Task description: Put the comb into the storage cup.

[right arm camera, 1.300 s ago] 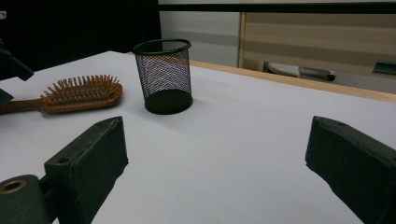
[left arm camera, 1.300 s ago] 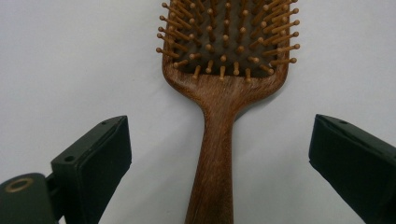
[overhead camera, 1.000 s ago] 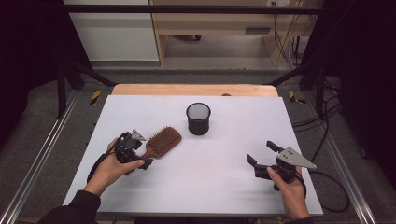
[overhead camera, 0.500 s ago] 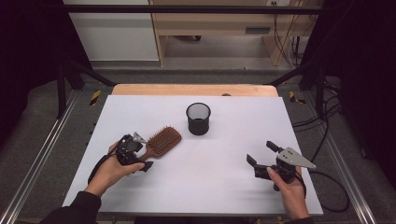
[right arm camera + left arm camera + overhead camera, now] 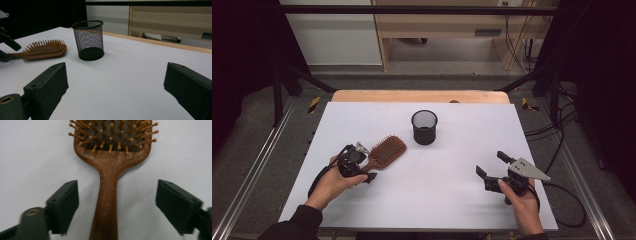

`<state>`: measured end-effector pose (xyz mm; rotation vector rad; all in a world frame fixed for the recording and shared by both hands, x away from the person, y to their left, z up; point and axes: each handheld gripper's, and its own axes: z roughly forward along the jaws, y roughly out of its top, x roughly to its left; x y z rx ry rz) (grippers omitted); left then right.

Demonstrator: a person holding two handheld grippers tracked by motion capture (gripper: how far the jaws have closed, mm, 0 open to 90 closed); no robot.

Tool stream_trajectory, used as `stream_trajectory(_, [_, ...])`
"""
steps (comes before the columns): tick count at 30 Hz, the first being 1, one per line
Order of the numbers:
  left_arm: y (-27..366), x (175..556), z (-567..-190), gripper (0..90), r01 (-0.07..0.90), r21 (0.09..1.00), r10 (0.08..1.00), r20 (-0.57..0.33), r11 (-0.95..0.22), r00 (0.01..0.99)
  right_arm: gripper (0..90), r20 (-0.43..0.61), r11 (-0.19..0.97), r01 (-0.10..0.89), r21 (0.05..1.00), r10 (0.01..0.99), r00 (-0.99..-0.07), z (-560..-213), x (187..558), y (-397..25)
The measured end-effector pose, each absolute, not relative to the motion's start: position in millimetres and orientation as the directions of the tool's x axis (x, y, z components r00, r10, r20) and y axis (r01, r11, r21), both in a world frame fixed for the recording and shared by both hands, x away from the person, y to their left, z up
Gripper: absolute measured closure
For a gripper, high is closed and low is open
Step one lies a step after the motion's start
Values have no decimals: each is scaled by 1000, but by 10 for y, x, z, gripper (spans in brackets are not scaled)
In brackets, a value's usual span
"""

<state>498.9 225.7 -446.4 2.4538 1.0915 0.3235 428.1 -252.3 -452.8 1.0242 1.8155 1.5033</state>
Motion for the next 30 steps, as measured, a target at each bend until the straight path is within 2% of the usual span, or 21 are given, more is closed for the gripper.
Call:
stream_trajectory(4, [2269,4997,-4448,350,650,482,753,33,-588,657,56,46,80,203,976,834,-549,-4531,4284,-2520])
stream_trajectory(8, [2290,5003,-4425,408,646,489,752,33,-586,658,57,44,82,203,976,833,-551,-4532,4287,-2522])
stream_trajectory(14, [2296,5034,-4428,461,647,483,750,31,-590,660,57,44,83,202,976,833,-552,-4532,4286,-2515])
stream_trajectory(21, [2262,5106,-4434,566,636,464,733,43,-616,679,57,44,82,200,976,831,-555,-4530,4286,-2521])
stream_trajectory(30, [2261,5157,-4473,621,637,444,722,32,-630,691,56,46,81,202,976,829,-557,-4530,4284,-2517])
